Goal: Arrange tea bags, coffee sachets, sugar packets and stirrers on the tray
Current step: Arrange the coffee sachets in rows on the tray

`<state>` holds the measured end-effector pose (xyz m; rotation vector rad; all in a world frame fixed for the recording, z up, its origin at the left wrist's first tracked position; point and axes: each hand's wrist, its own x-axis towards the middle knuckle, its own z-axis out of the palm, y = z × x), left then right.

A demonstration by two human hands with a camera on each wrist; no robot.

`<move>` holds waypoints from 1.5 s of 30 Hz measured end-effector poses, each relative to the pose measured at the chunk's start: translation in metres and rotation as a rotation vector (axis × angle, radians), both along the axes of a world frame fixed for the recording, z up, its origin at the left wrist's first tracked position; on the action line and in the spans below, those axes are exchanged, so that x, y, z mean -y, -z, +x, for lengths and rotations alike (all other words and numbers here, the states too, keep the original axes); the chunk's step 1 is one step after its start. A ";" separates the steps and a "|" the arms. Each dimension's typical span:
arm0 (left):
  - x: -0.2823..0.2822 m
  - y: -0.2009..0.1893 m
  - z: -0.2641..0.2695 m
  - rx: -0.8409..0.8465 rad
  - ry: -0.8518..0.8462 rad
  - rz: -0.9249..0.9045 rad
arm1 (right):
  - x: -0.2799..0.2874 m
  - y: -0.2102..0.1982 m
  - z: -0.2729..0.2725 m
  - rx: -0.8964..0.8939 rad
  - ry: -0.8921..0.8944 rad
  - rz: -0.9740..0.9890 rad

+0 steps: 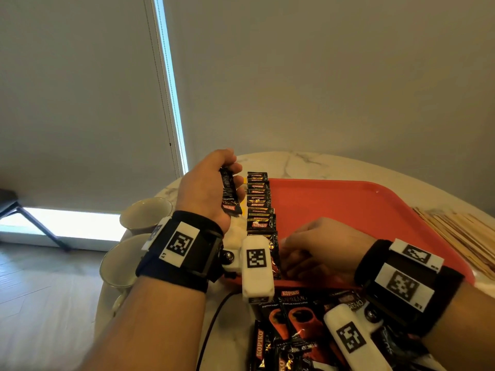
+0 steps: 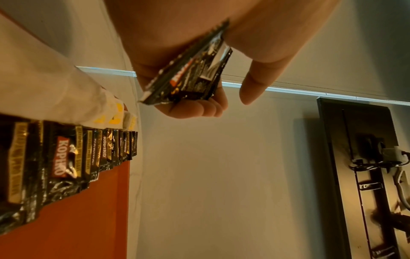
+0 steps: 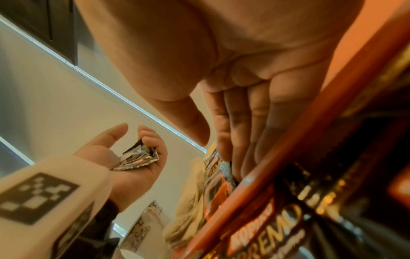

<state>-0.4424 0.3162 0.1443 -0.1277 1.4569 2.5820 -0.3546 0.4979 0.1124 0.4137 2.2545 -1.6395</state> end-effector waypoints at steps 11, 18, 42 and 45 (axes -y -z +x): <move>-0.003 0.004 -0.004 0.027 -0.016 -0.006 | -0.002 0.000 -0.042 -0.083 0.274 -0.198; -0.007 0.006 -0.004 0.029 -0.041 0.004 | 0.002 0.002 -0.052 -0.099 0.263 -0.173; -0.013 0.004 0.005 -0.005 0.117 0.238 | -0.023 -0.002 -0.126 -0.067 0.297 -0.283; -0.016 0.006 0.007 -0.017 0.159 0.217 | -0.026 -0.007 -0.115 -0.160 0.308 -0.346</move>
